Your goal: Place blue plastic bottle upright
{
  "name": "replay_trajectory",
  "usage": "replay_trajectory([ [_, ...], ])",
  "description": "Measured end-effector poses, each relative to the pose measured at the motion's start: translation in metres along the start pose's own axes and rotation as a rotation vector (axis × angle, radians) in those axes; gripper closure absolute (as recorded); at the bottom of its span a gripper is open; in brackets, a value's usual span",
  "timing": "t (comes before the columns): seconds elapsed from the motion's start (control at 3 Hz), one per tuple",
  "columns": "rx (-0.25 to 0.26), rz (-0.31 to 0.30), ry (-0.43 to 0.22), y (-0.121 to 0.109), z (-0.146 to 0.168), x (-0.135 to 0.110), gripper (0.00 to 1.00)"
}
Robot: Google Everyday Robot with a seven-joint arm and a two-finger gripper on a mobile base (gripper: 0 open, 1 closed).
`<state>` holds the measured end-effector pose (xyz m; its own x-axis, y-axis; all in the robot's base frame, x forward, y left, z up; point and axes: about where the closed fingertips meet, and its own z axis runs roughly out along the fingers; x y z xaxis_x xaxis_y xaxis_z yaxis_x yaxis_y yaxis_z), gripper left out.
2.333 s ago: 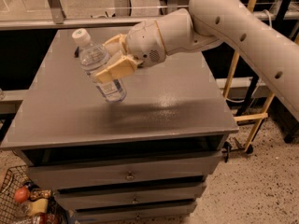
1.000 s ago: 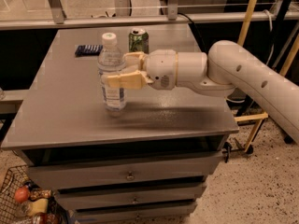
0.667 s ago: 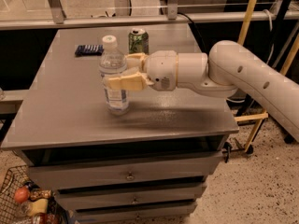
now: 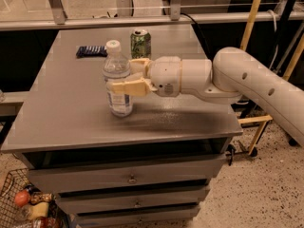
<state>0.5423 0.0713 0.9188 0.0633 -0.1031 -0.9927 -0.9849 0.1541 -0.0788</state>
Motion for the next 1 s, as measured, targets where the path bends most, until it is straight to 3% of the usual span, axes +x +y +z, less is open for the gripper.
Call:
replay_trajectory([
  [0.33,-0.003,0.013,-0.009,-0.0007,-0.0007,0.0092,1.0],
  [0.67,-0.003,0.013,-0.009,-0.0009,-0.0009,0.0061,0.83],
  [1.0,-0.003,0.013,-0.009,-0.0008,-0.0008,0.0058,0.51],
])
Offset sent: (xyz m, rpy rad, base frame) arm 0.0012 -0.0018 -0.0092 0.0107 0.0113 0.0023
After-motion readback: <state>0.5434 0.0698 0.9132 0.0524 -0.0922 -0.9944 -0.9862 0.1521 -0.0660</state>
